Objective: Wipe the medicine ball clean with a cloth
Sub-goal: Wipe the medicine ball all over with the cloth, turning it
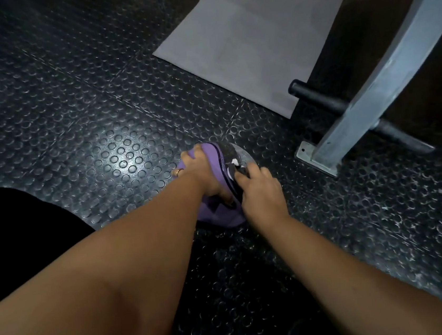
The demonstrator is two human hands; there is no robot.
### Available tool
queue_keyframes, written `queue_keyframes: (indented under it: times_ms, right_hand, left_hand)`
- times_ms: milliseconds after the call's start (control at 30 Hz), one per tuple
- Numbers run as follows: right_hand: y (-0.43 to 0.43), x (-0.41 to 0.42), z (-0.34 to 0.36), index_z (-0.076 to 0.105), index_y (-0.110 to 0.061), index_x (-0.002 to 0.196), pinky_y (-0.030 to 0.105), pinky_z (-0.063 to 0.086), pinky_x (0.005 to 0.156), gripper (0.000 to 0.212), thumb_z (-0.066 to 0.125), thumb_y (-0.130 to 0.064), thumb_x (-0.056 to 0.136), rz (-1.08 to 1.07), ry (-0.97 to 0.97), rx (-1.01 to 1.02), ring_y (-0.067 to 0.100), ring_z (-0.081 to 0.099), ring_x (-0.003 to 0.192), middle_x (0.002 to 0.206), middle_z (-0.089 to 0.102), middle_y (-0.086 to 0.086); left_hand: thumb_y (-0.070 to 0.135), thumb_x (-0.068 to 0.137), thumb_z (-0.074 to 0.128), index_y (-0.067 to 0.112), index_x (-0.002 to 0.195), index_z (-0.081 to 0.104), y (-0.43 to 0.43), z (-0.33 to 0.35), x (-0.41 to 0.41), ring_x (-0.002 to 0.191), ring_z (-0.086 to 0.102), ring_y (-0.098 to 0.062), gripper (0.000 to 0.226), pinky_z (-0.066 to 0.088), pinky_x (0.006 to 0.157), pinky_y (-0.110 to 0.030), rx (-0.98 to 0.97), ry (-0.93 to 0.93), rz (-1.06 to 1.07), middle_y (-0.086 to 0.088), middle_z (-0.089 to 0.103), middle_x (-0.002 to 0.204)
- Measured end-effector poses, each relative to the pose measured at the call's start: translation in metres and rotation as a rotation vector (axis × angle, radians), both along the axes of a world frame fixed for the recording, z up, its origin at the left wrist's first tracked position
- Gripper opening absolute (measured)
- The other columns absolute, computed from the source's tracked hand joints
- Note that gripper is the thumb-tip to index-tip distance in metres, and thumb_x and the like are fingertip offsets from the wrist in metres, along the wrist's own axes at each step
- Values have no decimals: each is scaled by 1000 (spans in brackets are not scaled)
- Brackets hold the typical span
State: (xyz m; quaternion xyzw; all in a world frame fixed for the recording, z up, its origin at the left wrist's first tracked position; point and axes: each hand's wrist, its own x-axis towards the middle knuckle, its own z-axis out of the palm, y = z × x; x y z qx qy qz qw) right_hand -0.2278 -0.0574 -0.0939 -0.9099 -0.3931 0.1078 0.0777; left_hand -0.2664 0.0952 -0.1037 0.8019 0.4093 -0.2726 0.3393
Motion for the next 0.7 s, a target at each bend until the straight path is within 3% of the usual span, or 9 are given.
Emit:
queue_keyframes:
  times_ms: [167,200,267,333,367,467,533,700]
  right_hand:
    - [16,11,7,53,-21,128,43,42,88,40,51,-11,89,20,-46,-27,27,44,109,131,40,3]
    - [20,14,8,53,-21,127,43,42,89,39,51,-12,89,15,-43,-26,27,44,110,134,39,3]
    - [32,19,11,54,-20,126,44,42,89,35,50,-13,91,3,-27,-33,28,44,111,135,37,4]
    - [42,24,15,55,-18,123,43,42,87,32,47,-15,92,-5,-11,-47,28,44,108,132,38,5]
    - [42,23,15,55,-18,123,43,42,86,32,47,-15,92,-8,2,-53,28,44,109,133,37,5]
    - [20,10,10,50,-19,130,44,43,90,40,48,-14,90,-2,24,-48,29,42,116,143,32,4]
    - [-2,2,8,46,-22,134,44,44,89,46,42,-10,91,-6,30,-56,29,43,112,143,33,2]
    - [-36,9,8,54,-32,130,37,45,82,48,45,-9,89,-85,138,-31,24,45,100,113,41,-2]
  left_hand:
    - [63,-5,81,34,150,-18,-1,-11,2,146,16,-46,187,34,113,-59,-11,-6,102,-3,-11,158]
    - [63,-1,84,35,148,-18,-3,-12,2,145,17,-45,183,33,113,-59,-12,-18,122,-3,-9,157]
    - [52,29,97,35,148,-14,-8,-12,0,143,22,-45,164,32,114,-58,-7,-82,153,-7,-3,158]
    - [32,57,94,26,156,-5,-15,-10,-1,141,26,-46,140,33,113,-57,63,-140,119,-16,2,159]
    - [28,62,92,25,157,-3,-16,-11,-3,142,25,-46,135,32,113,-58,77,-142,116,-17,1,160]
    - [38,47,99,37,154,-13,-8,-14,0,148,8,-47,155,26,117,-60,-31,-96,191,-2,-17,162]
    - [47,30,101,36,153,-19,-5,-13,1,150,0,-47,172,25,116,-63,-42,-40,160,-3,-21,163]
    - [48,37,100,27,154,-23,-16,-2,-5,149,0,-50,170,21,117,-65,25,-57,85,-13,-18,163]
